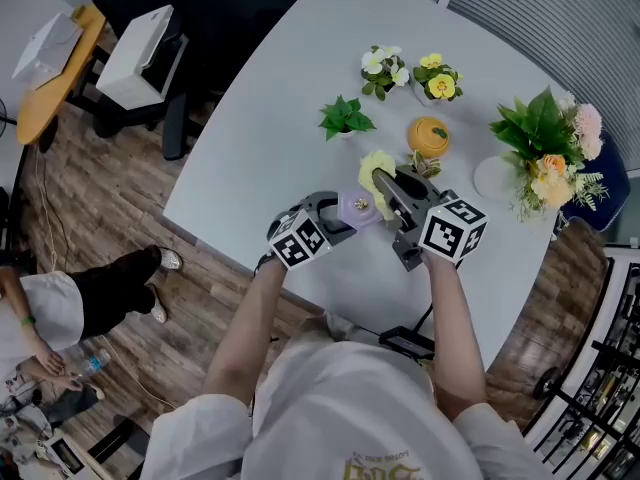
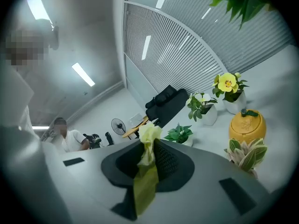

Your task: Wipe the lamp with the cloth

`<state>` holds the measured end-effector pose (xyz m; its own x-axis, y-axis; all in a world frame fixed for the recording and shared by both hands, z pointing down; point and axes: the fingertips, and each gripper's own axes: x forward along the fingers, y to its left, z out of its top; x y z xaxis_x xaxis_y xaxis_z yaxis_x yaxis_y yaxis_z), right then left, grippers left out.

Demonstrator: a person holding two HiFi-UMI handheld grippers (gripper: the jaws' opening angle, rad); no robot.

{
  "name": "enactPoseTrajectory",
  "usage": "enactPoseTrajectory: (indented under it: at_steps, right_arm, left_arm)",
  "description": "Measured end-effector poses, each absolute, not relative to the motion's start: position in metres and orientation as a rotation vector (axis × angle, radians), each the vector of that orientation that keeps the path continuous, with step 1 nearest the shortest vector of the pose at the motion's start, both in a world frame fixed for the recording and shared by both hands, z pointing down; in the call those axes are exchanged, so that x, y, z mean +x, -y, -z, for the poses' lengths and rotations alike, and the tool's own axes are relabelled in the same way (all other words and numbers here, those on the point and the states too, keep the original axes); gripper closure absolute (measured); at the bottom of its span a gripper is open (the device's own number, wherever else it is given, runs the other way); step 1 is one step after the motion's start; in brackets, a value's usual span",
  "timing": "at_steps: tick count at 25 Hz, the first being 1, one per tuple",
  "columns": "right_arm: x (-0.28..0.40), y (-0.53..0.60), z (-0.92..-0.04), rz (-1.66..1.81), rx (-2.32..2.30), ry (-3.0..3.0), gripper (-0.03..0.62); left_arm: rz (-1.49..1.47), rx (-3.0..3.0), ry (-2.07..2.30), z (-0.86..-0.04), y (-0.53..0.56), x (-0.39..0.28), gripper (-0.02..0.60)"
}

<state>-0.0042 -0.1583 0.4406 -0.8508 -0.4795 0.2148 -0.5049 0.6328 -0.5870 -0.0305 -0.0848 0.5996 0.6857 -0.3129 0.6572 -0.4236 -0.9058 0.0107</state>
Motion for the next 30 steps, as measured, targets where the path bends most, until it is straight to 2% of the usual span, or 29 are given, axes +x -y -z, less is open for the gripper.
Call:
enactPoseTrajectory:
  at_steps: [22,30]
  right_arm:
    - [0.001,0.160,-0.460,-1.162,0.736,2.821,0.530]
    - [-0.008,0.151,-0.468,-1.386,0.562,2.866,0.530]
  left_arm:
    - [-1.021,2.729,0.599,-0.599,0.084,-0.031,0.305]
    - [-1.019,2.728,0.594,-0.599,0.082,-0.030,0.305]
